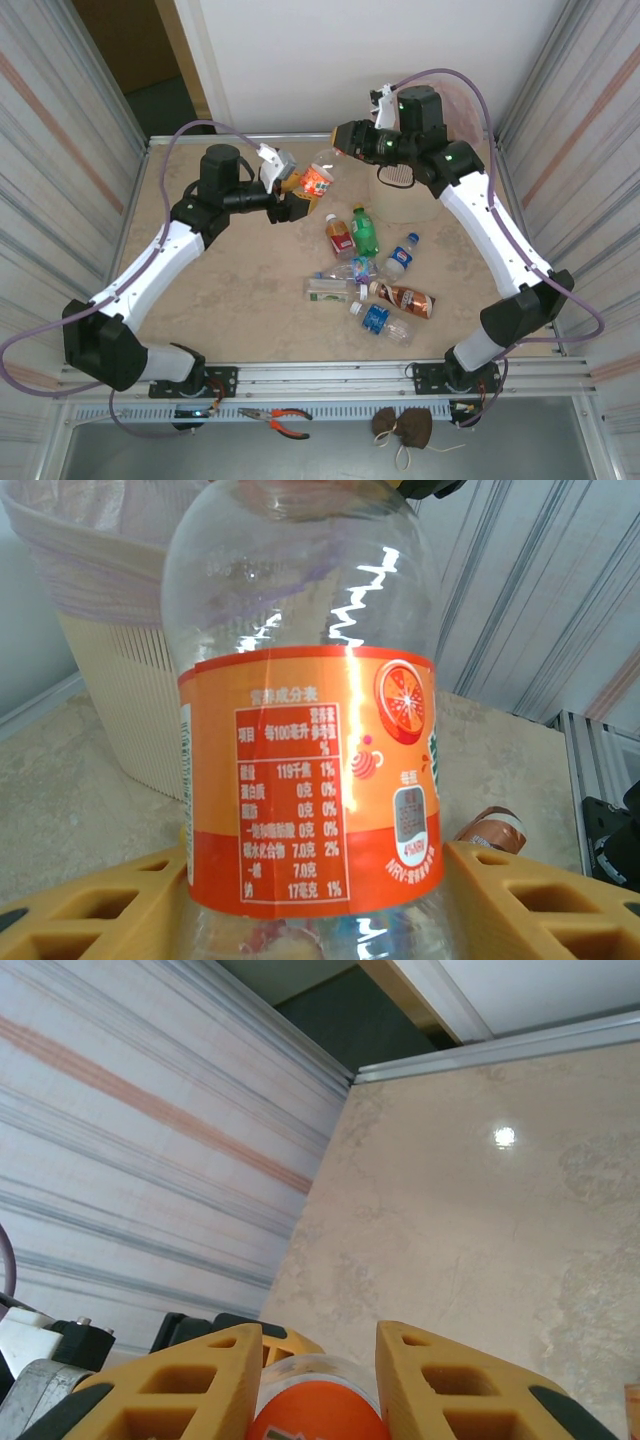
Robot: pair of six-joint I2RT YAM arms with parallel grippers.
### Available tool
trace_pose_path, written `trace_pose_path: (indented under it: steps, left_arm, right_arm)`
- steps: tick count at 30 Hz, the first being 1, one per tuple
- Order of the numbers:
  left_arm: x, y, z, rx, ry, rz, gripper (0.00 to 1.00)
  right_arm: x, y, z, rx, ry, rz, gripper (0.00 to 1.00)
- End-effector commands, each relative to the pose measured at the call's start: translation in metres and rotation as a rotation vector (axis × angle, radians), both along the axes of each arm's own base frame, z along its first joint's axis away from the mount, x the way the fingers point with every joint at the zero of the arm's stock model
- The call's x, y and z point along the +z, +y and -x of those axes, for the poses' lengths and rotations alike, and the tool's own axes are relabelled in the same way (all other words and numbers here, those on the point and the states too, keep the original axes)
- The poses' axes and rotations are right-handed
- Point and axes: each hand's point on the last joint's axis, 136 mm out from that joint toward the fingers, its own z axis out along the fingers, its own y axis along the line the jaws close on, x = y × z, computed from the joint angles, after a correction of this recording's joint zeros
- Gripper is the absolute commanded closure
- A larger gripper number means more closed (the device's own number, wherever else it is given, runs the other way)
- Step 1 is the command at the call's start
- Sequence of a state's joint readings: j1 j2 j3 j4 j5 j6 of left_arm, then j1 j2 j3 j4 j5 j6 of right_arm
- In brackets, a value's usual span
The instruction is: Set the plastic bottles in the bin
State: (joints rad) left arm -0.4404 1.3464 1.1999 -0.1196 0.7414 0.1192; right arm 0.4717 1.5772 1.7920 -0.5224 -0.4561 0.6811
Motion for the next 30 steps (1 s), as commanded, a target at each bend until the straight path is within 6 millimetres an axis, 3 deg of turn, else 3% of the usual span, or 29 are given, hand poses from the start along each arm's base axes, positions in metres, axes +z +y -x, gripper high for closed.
trace_pose_path:
  steps: [1, 5, 6, 14, 20, 25, 30]
  left_arm:
    - [0.021, -0.004, 0.002, -0.015, -0.034, 0.047, 0.4]
    - [0.027, -0.001, 0.006, -0.012, -0.045, 0.054, 0.31]
    - [0.028, 0.0, 0.007, -0.01, -0.049, 0.055, 0.3]
    - [0.029, 0.011, 0.017, 0.021, -0.059, 0.047, 0.28]
    - [0.026, 0.015, 0.023, 0.034, -0.054, 0.048, 0.27]
    - [0.024, 0.017, 0.025, 0.037, -0.044, 0.048, 0.27]
    - [0.022, 0.017, 0.026, 0.04, -0.038, 0.047, 0.27]
  right_arm:
    - [0.022, -0.001, 0.002, -0.005, -0.046, -0.02, 0.75]
    - [0.022, -0.017, -0.006, -0.054, -0.062, 0.024, 0.76]
    - [0.037, -0.025, -0.008, -0.075, -0.099, 0.022, 0.76]
    - [0.067, -0.091, -0.037, -0.256, -0.262, 0.178, 0.76]
    - [0.091, -0.137, -0.061, -0.391, -0.526, 0.45, 0.75]
    - [0.095, -0.167, -0.09, -0.423, -0.699, 0.634, 0.79]
    - [0.089, -0.197, -0.117, -0.431, -0.793, 0.71, 0.8]
